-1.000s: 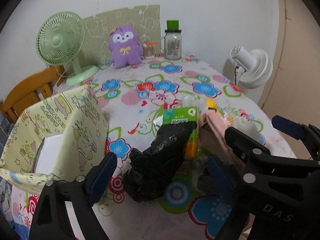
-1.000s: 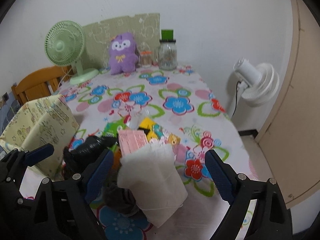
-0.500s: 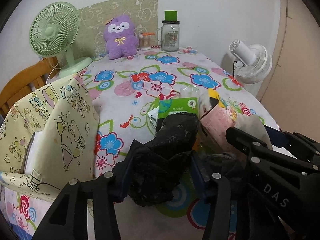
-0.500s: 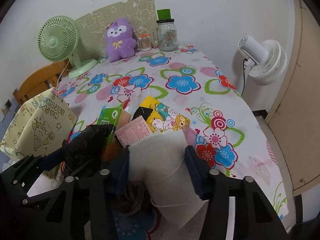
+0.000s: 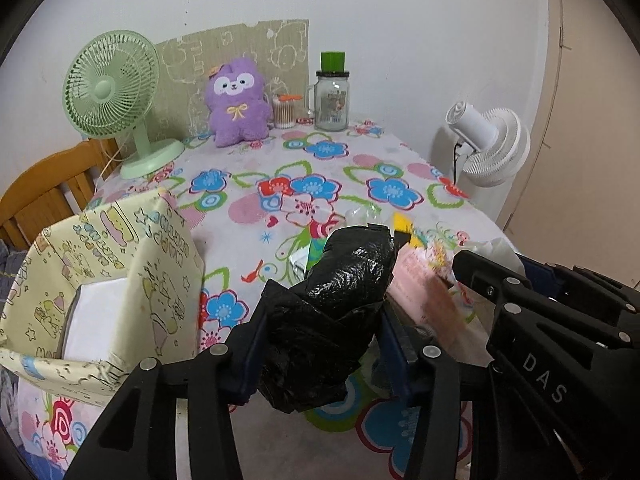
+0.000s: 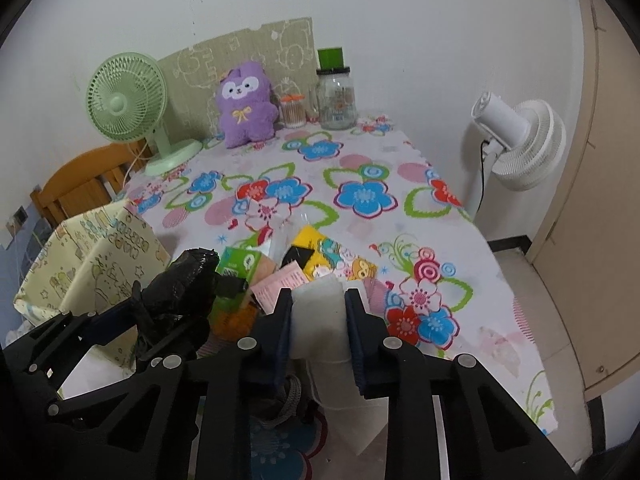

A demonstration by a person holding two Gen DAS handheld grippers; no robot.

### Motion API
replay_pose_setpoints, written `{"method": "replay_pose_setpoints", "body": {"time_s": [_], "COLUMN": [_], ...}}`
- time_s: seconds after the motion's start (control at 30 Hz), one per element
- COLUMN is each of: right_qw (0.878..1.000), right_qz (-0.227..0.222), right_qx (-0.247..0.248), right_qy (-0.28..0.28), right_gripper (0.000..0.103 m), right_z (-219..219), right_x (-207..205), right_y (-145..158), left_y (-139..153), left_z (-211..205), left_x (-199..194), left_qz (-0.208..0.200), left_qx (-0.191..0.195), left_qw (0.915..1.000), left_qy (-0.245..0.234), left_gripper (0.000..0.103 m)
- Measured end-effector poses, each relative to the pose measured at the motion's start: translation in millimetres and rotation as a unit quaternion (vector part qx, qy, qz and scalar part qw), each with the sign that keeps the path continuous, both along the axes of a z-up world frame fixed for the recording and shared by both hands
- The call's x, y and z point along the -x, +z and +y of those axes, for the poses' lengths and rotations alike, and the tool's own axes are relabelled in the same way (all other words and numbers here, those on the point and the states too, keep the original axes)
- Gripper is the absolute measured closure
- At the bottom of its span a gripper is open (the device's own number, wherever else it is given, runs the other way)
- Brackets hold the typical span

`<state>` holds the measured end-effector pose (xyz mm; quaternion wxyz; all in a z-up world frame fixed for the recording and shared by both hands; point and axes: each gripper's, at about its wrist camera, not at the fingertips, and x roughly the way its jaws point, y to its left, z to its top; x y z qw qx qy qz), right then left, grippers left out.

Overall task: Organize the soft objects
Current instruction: 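Grasp the black plastic bag with the left tool while the right tool grasps the white cloth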

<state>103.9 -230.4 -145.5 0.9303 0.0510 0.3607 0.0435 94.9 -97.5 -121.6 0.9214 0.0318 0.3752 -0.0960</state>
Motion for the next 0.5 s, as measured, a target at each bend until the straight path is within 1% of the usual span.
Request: {"method": "replay_pose_setpoints", "body": {"time_s": [0.5], "right_qw": [0.998], "right_qz": [-0.058], "right_qx": [0.012], "right_qy": [-0.003], "right_gripper": [0.076], "right_z": [6.0], "right_x": [21.3], "right_y": [53.4], "left_y": [49.2], "left_z": [10.8], "left_x": [14.2], "left_qz": [-0.038], "left_qx": [0.023], "left_qw": [0.9990], "left_qy": [-0.003], "left_gripper": [0.051]}}
